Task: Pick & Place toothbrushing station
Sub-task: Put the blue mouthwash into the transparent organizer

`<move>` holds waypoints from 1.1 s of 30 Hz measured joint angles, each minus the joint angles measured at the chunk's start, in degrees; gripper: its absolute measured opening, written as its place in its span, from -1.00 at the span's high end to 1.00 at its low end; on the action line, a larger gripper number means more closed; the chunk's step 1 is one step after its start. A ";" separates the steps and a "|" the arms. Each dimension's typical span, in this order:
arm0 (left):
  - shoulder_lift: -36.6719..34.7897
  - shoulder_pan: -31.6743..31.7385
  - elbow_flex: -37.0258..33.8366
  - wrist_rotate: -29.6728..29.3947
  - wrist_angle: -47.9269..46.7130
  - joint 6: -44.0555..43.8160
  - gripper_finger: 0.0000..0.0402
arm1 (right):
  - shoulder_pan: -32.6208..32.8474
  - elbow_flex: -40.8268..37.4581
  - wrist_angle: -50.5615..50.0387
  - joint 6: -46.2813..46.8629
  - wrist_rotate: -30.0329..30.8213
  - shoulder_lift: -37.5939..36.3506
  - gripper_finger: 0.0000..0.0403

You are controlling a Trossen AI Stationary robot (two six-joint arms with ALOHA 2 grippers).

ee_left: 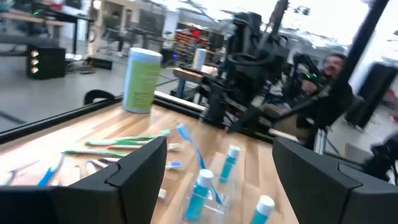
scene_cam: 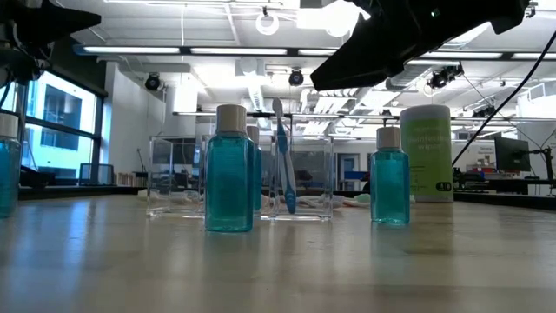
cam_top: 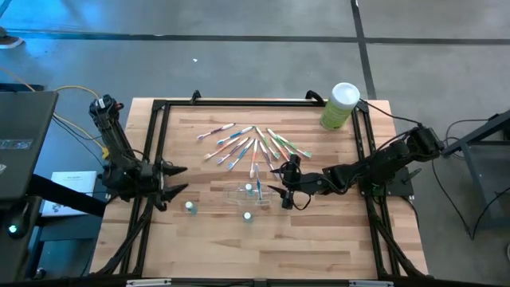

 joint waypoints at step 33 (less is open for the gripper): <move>34.81 -3.11 1.46 3.63 8.60 -18.10 -0.43 | 0.04 0.00 -0.07 -0.77 -1.53 0.00 -0.17</move>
